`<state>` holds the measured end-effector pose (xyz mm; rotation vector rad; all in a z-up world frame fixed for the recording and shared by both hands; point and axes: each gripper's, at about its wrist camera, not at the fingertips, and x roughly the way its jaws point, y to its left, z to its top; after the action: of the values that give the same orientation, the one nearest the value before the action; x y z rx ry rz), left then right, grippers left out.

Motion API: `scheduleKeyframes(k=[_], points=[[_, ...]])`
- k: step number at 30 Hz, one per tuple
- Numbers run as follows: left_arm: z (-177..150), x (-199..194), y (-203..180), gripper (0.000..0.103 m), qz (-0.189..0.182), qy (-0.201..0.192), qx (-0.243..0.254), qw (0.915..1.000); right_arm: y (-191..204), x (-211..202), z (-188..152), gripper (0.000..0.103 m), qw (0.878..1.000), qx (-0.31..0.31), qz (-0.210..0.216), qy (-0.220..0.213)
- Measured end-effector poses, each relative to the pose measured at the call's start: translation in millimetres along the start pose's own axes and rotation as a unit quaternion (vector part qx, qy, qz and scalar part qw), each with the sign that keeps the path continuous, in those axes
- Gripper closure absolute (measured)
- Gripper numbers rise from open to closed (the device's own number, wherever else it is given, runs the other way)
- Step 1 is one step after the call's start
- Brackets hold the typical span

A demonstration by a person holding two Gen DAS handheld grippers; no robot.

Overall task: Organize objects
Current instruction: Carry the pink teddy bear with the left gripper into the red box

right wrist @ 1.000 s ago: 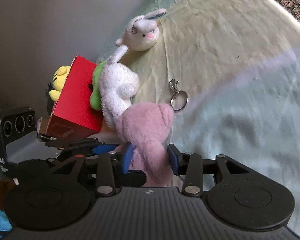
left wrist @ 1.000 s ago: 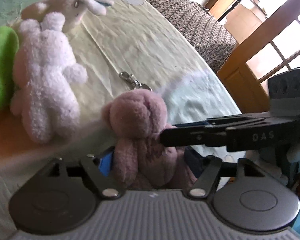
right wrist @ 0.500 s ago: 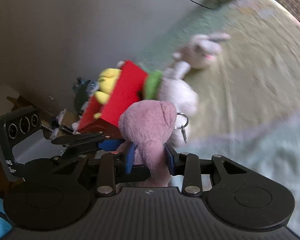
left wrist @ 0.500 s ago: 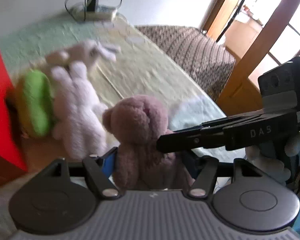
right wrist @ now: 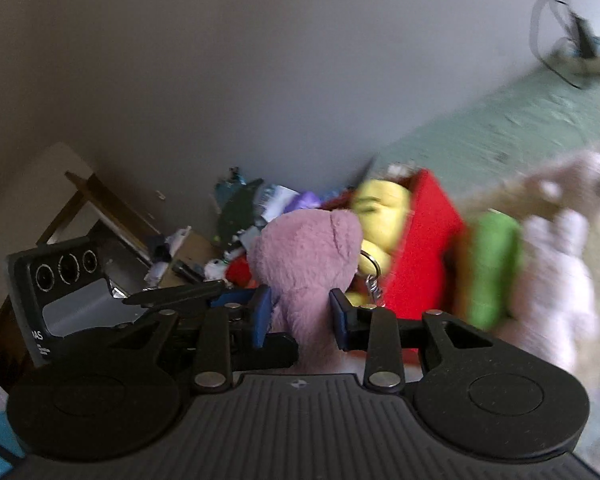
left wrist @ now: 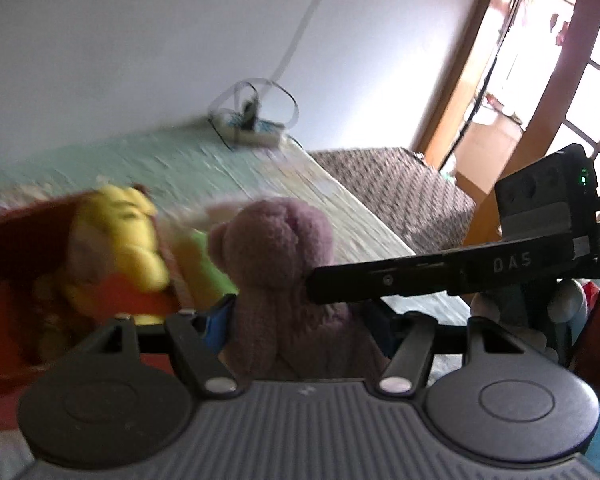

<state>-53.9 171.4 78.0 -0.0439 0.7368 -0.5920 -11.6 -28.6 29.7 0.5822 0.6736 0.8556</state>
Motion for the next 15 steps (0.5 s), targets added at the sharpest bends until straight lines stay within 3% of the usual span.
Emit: scheduleKeyframes(k=[8, 15], points=[[16, -56, 66, 0.037, 0.028, -0.044, 0.018, 0.9985, 40, 72, 18, 0.069, 0.999, -0.043, 0.007, -0.025], [27, -74, 124, 0.037, 0.064, -0.056, 0.019, 0.9962, 41, 140, 23, 0.069, 1.000, -0.001, 0.012, -0.019]])
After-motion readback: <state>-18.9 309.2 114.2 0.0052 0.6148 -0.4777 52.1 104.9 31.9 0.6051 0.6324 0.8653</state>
